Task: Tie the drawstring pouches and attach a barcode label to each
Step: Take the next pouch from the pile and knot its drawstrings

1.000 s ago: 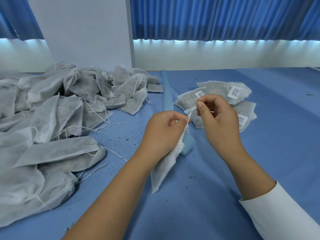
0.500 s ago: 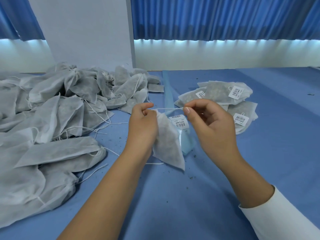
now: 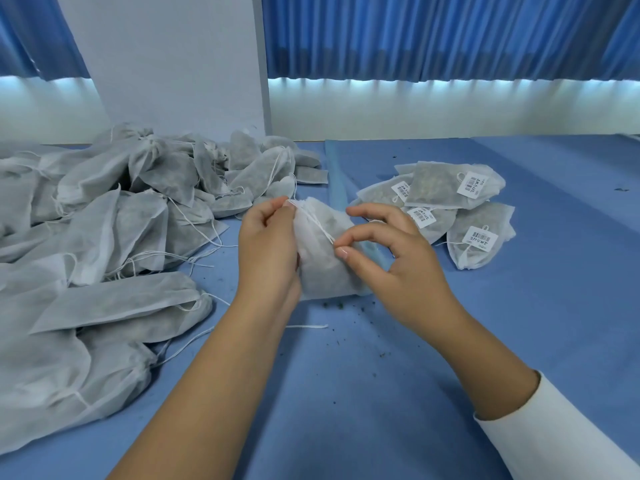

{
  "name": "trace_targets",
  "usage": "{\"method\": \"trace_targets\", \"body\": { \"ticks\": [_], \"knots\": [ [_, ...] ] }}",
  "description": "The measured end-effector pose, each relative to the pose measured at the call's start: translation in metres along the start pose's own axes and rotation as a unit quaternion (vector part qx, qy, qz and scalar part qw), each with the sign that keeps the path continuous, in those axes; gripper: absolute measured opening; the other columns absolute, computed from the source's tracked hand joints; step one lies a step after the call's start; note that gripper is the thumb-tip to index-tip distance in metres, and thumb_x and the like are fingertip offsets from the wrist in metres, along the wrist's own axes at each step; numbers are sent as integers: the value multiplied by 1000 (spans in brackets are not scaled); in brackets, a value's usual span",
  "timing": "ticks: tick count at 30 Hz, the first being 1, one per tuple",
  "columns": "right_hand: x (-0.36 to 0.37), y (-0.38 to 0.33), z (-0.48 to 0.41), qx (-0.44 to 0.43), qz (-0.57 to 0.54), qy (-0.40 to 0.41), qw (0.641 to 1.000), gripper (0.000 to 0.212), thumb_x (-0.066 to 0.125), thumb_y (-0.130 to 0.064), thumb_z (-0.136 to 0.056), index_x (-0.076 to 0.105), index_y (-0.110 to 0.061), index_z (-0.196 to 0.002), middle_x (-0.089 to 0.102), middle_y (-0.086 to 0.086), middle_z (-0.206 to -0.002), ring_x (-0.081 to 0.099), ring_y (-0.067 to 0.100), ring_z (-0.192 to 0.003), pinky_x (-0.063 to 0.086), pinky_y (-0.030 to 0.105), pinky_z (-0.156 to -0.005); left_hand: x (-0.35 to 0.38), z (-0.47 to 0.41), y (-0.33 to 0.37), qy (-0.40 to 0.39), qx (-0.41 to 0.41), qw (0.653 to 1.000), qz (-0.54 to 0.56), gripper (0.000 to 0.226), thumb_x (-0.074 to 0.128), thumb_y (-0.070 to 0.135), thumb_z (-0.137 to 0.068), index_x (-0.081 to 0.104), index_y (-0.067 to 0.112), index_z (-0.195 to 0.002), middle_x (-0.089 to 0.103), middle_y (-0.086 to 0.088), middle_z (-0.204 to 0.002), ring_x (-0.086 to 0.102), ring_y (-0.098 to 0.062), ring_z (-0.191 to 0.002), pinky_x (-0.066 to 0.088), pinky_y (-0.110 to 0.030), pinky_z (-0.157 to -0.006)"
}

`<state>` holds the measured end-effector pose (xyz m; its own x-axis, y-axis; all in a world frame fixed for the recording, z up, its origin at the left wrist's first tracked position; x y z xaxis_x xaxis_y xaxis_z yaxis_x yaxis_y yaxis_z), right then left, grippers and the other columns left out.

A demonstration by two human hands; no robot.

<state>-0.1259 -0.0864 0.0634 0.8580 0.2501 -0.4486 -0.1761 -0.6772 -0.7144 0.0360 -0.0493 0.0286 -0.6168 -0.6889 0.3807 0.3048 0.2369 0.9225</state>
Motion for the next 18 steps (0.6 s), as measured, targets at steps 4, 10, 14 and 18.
{"method": "trace_targets", "body": {
  "ticks": [4,10,14,18],
  "knots": [
    [2,2,-2,12,-85,-22,996,18,69,-15,-89,68,-32,-86,63,-17,-117,56,2,-115,46,24,-92,6,3,5,-29,13,998,48,12,56,11,-98,64,18,-91,62,0,-91,56,-14,-83,46,-23,-69],
    [-7,5,-2,31,-140,13,990,17,69,-12,-89,70,-29,-85,71,-11,-88,62,12,-81,49,32,-74,21,10,9,-117,10,991,59,15,61,26,-89,63,14,-96,63,3,-84,61,-14,-78,49,-27,-69],
    [-19,13,-6,60,-175,49,981,14,69,-10,-89,71,-24,-85,69,-15,-85,59,7,-79,48,19,-74,31,16,3,-192,-14,978,-78,30,59,39,-71,67,19,-92,65,6,-79,62,-10,-70,51,-28,-67],
    [-22,16,-6,65,-165,64,982,12,70,-12,-89,71,-23,-85,68,-14,-96,61,2,-92,49,20,-77,27,15,-1,-149,19,975,-161,24,63,29,-92,66,11,-76,57,-3,-77,54,-17,-76,49,-40,-77]
  ]
}}
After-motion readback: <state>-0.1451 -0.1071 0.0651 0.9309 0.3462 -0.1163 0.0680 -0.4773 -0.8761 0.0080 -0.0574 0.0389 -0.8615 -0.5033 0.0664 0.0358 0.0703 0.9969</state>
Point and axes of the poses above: each hand's wrist, its own z-axis away from the middle knuckle, its own x-axis out of the palm, y = z × x, the point moved 9 cm from there along -z, towards the middle knuckle
